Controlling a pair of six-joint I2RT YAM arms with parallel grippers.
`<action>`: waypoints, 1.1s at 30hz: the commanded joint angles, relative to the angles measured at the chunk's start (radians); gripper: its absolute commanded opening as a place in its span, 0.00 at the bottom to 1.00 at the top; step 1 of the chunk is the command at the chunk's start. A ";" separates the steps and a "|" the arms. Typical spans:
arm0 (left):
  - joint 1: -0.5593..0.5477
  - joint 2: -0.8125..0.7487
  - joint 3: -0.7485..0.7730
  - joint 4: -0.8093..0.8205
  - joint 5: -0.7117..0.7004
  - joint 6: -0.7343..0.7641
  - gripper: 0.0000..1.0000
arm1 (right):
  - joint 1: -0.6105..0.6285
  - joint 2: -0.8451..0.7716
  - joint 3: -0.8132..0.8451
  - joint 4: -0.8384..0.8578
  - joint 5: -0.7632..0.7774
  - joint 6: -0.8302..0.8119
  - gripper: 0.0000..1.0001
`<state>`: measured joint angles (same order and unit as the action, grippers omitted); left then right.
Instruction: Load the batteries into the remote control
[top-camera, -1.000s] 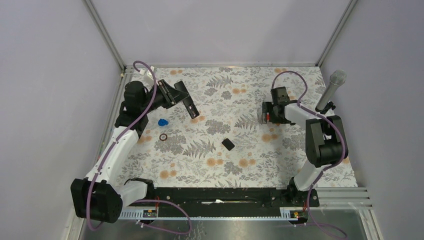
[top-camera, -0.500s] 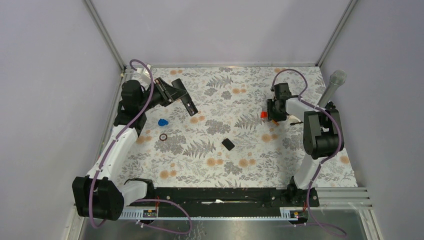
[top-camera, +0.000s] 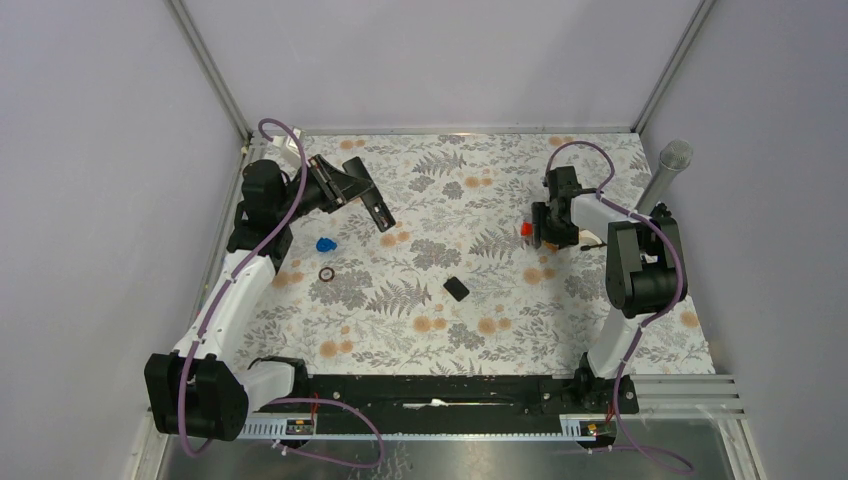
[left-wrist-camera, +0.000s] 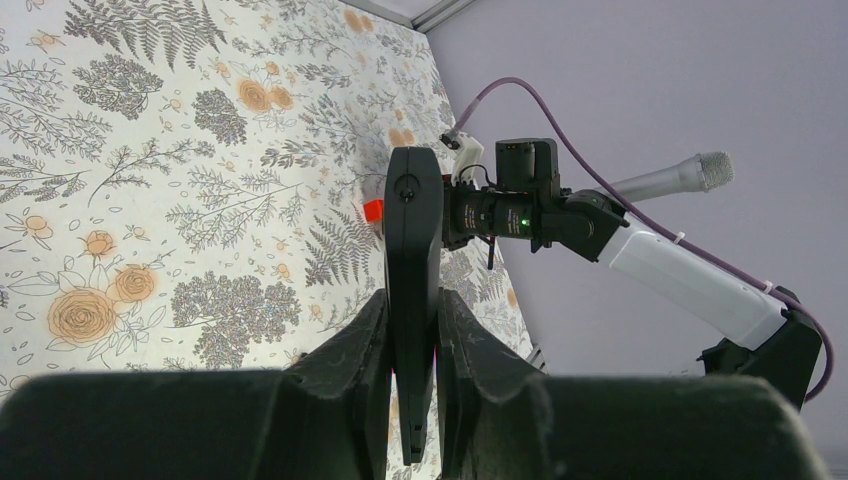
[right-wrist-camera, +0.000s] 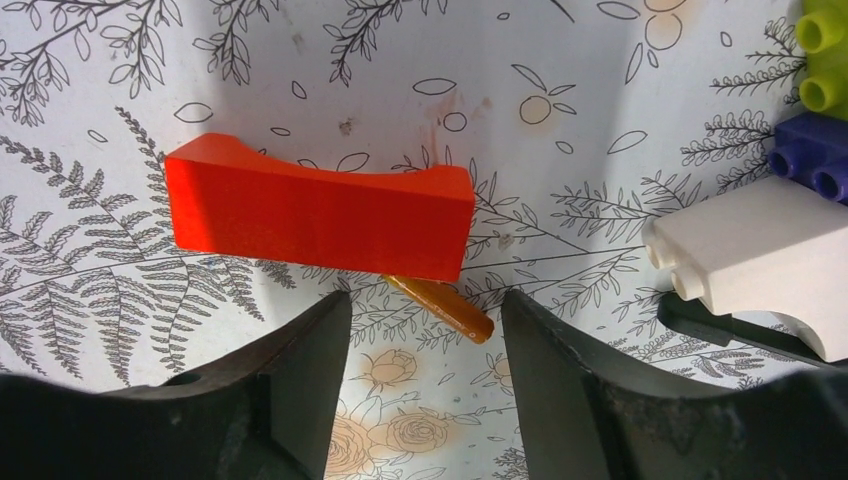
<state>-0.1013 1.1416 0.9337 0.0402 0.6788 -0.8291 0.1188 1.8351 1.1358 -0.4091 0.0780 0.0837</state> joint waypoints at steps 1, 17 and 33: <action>0.009 -0.026 0.001 0.049 0.020 0.008 0.00 | 0.009 -0.009 -0.019 -0.055 -0.040 0.009 0.59; 0.015 -0.045 -0.010 0.038 0.017 0.017 0.00 | 0.060 0.016 0.012 -0.067 0.022 0.049 0.25; 0.020 -0.048 -0.018 0.041 0.015 0.019 0.00 | 0.086 0.058 0.023 -0.057 0.102 0.029 0.20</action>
<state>-0.0898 1.1248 0.9222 0.0383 0.6819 -0.8268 0.1955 1.8542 1.1622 -0.4458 0.1410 0.1085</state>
